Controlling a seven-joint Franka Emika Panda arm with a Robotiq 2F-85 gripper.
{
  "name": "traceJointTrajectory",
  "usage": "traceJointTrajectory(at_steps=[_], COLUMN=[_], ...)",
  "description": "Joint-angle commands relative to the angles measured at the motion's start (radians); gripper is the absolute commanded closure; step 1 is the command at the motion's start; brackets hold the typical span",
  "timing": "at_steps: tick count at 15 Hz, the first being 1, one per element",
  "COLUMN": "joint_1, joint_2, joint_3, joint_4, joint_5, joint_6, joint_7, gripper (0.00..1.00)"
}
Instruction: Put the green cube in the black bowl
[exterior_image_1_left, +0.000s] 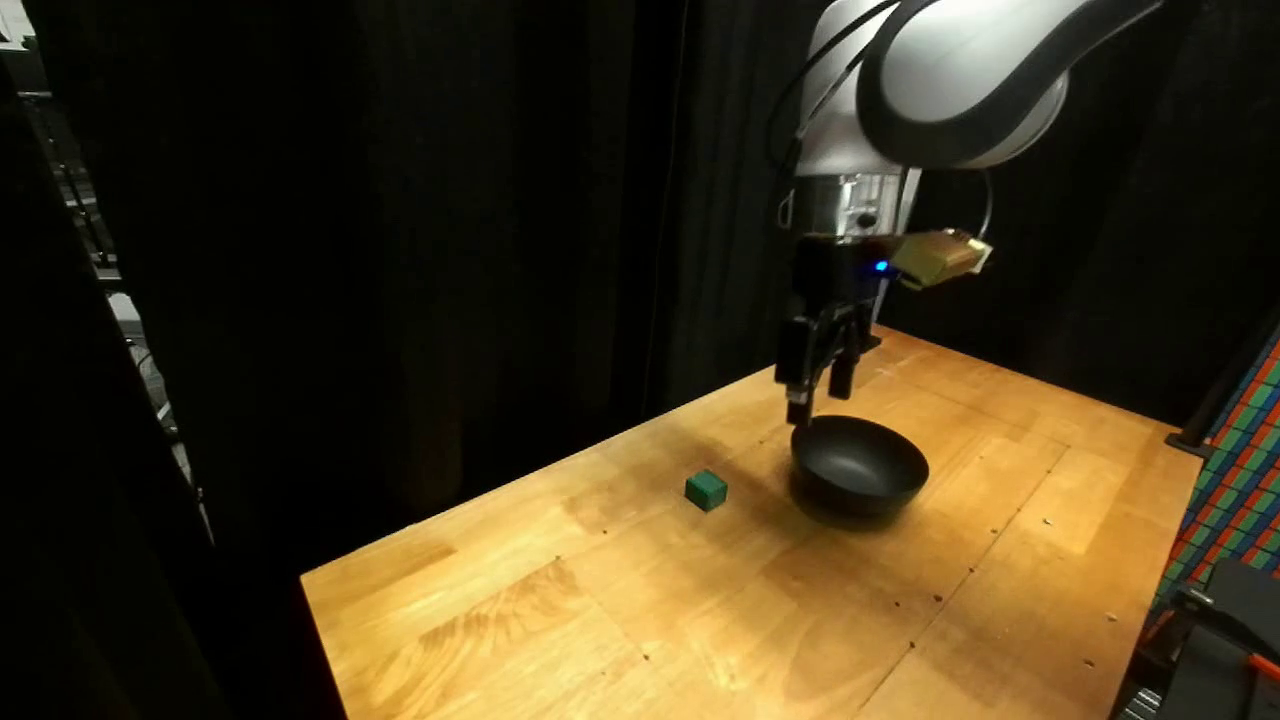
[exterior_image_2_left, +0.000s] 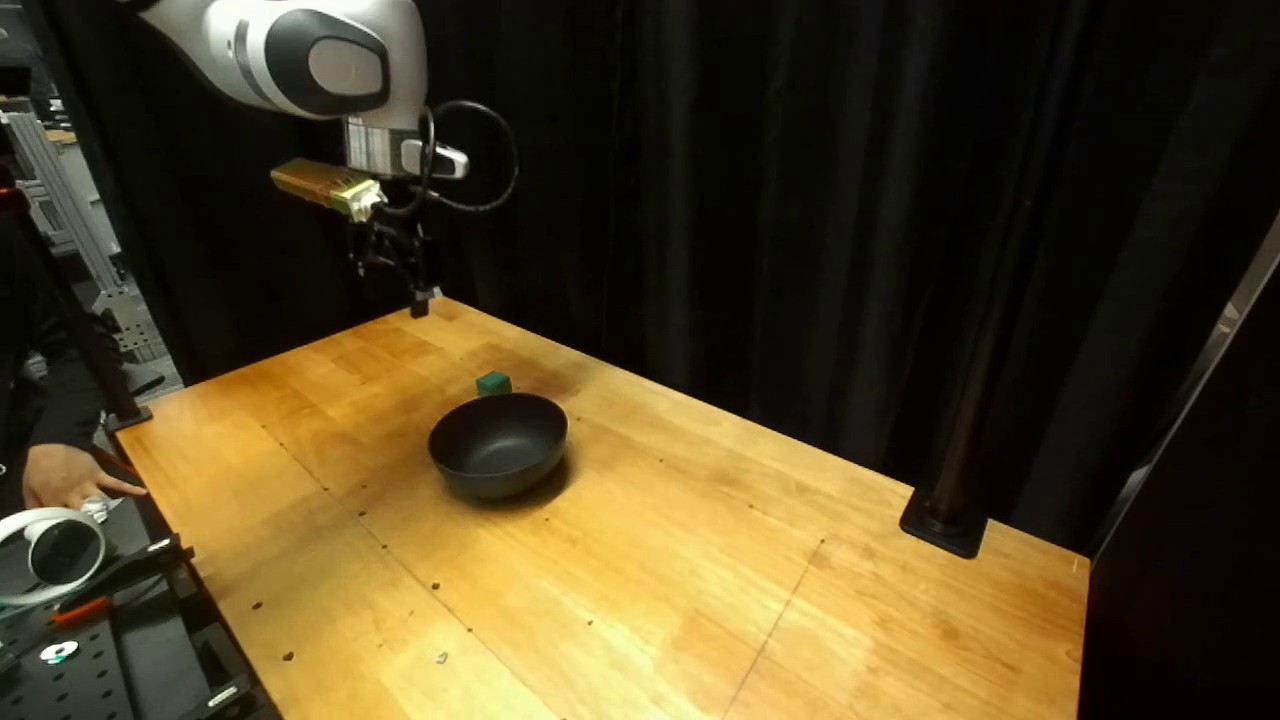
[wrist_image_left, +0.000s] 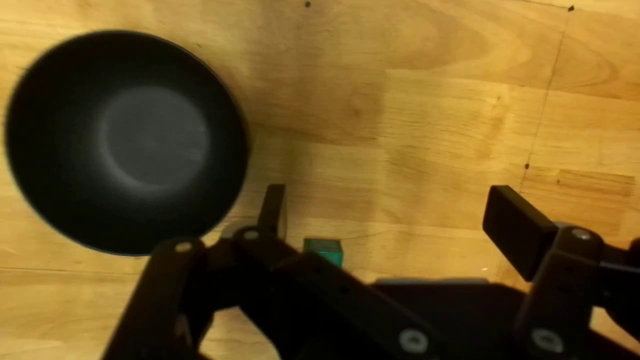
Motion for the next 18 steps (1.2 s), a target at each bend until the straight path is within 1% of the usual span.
traceJointTrajectory(at_steps=[1,2,4,6,9,11,18], joint_1=[0.045,0.063,0.11,0.14,0.161,0.161,0.143], joint_2=[0.176,0.215,0.28,0.327,0.382,0.415,0.526], joint_3=[0.023,0.019,-0.02,-0.061,-0.113,-0.133,-0.145], joint_4=[0.113,0.13,0.161,0.191,0.237,0.264,0.343], joint_5=[-0.009,-0.03,-0.119,-0.194,-0.253,-0.261,-0.231], joint_6=[0.111,0.155,0.229,0.257,0.27,0.269,0.272], joint_7=[0.031,0.06,0.133,0.193,0.254,0.275,0.281], gripper=[0.0,0.0,0.0,0.0,0.0,0.0,0.0])
